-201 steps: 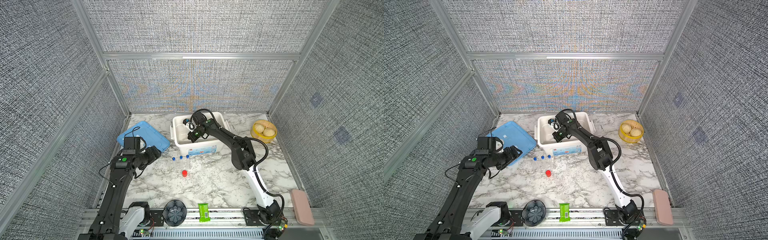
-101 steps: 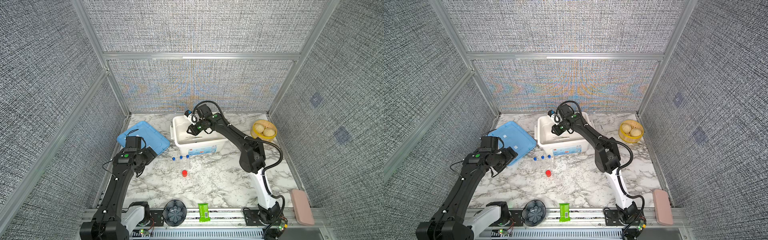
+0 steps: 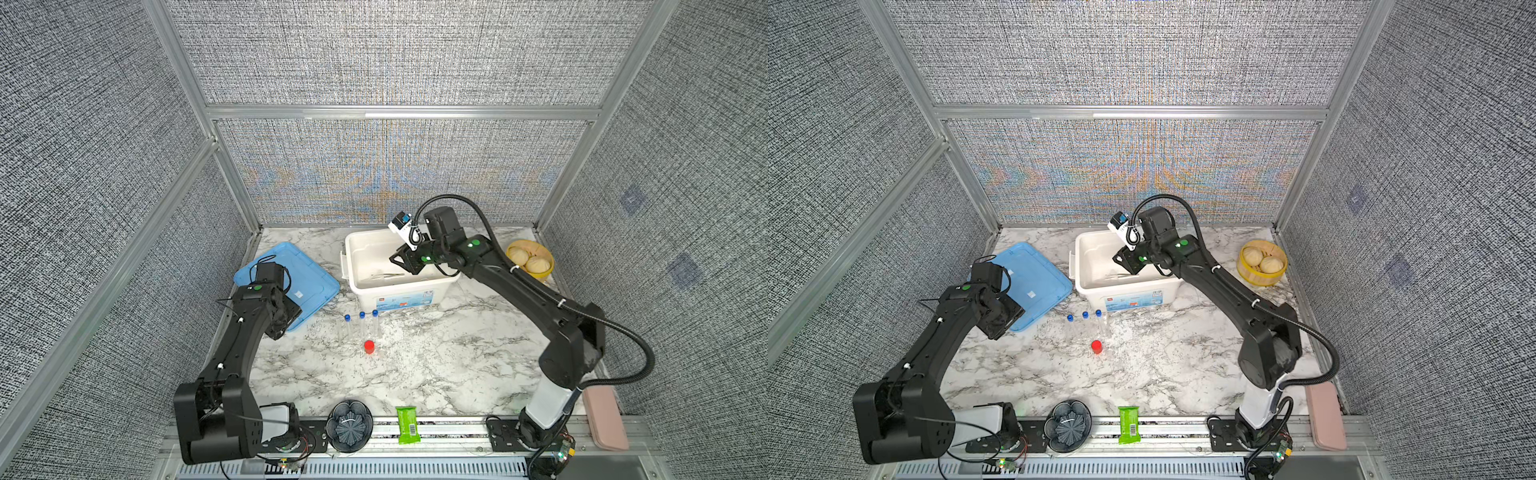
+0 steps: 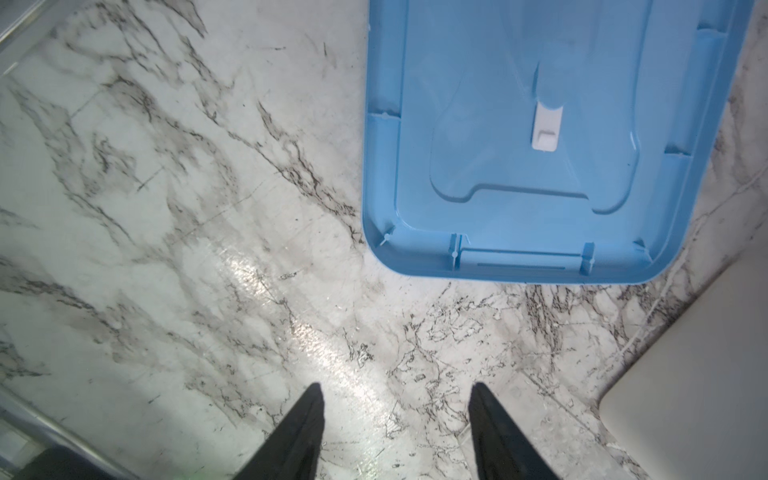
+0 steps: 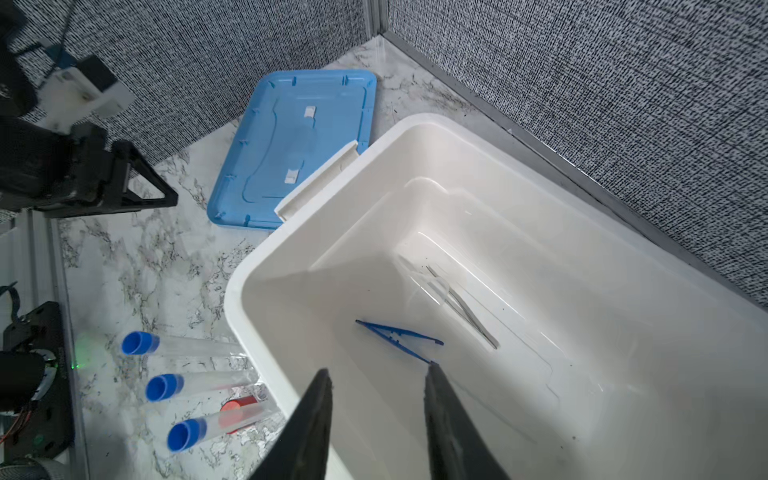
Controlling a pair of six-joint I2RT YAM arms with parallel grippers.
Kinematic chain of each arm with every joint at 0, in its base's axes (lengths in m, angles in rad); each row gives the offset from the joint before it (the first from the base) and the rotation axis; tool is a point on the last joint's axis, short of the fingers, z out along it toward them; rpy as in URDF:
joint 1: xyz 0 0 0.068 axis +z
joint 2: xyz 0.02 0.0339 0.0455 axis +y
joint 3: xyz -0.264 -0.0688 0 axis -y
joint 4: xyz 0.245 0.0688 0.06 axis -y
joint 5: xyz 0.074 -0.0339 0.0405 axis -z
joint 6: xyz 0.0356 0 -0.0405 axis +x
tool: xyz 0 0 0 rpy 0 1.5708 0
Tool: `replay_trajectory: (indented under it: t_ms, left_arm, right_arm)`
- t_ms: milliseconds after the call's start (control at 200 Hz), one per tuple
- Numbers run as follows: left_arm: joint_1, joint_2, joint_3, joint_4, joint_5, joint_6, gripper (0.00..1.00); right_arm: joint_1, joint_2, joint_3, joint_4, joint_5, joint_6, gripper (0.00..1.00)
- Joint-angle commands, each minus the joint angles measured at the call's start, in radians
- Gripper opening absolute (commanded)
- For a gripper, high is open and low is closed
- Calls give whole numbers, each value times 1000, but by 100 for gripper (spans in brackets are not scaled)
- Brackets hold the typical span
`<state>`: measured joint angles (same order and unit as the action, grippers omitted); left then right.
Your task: Organize the chemistry lab equipment
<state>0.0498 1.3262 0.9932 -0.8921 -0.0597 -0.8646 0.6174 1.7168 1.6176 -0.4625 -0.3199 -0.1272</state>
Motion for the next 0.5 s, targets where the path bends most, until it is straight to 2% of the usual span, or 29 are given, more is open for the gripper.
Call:
replay_trajectory:
  t_ms: [0,80,225,385,460,490]
  left_arm:
    - [27,34,17,-1,-19,27,53]
    - [61,67,22,17,-19,50,52]
    - [111,152,13,96,77,118,53]
    - [138,310,65,106,129,147,53]
    - [147,374,78,125,133,167,49]
    - [150,396,80,130,138,171,45]
  right_arm:
    - [14,-71,-88,94,0,35,36]
    - [25,-125,-156,101,16,37,36]
    - [35,-217,-266,131,27,60,36]
    - [40,-303,-363,175,25,79,36]
    - [40,-335,-403,197,32,82,36]
    - [40,-346,-418,206,38,82,36]
